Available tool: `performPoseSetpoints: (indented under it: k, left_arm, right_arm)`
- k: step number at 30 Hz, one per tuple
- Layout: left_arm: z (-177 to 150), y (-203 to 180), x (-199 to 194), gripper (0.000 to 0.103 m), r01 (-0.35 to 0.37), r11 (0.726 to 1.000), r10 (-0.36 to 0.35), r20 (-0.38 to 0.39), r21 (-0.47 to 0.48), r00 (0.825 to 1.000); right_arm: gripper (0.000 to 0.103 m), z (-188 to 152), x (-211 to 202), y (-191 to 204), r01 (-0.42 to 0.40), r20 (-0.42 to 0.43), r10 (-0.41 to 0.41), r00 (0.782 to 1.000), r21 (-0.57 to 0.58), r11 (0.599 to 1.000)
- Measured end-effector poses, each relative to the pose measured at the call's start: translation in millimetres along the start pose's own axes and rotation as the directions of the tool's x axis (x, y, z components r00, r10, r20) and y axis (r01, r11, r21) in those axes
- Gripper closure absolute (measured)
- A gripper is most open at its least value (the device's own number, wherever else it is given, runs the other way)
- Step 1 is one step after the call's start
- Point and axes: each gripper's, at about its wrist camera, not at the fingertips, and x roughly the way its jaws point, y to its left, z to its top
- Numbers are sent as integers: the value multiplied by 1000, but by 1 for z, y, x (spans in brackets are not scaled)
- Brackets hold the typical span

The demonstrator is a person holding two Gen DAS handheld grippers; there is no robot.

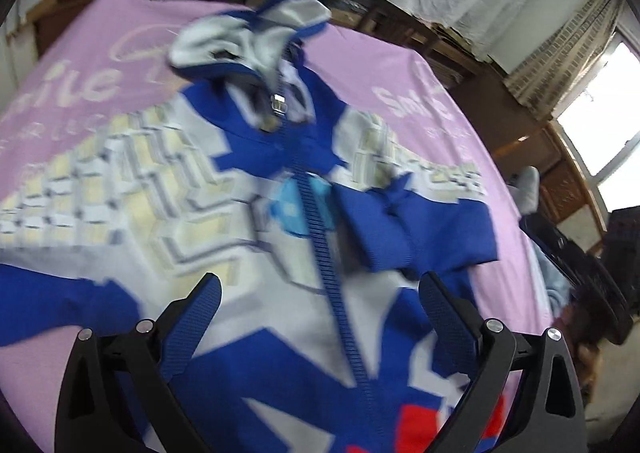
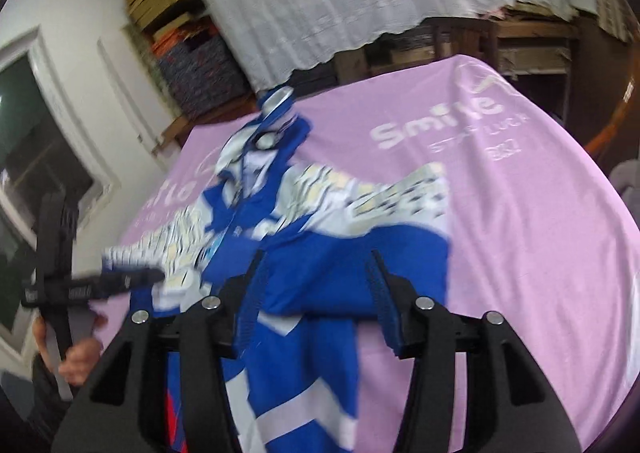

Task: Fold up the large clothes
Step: 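Lift the sleeve with the right gripper and lay it across the hoodie front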

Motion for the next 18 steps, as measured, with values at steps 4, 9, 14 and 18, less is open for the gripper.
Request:
performPoseSetpoints:
  k: [4, 9, 14, 18]
  left_arm:
    - [8, -20, 28, 9, 75, 997, -76, -57, -32, 995]
    - [12, -27, 54, 35, 116, 991, -123, -116, -64, 986]
    - [17, -44, 63, 60, 59, 998, -60, -99, -13, 993]
    - [22, -53, 52, 89, 46, 999, -45, -52, 18, 998]
  right_arm:
    - [55, 18, -5, -36, -76, 71, 67, 995, 133, 988]
    - [55, 19, 3, -69, -146, 124, 119, 985, 233, 961]
    - [55, 14, 8, -95, -158, 97, 134, 986, 312, 937]
    - [55, 13, 8, -99, -155, 95, 131, 987, 321, 934]
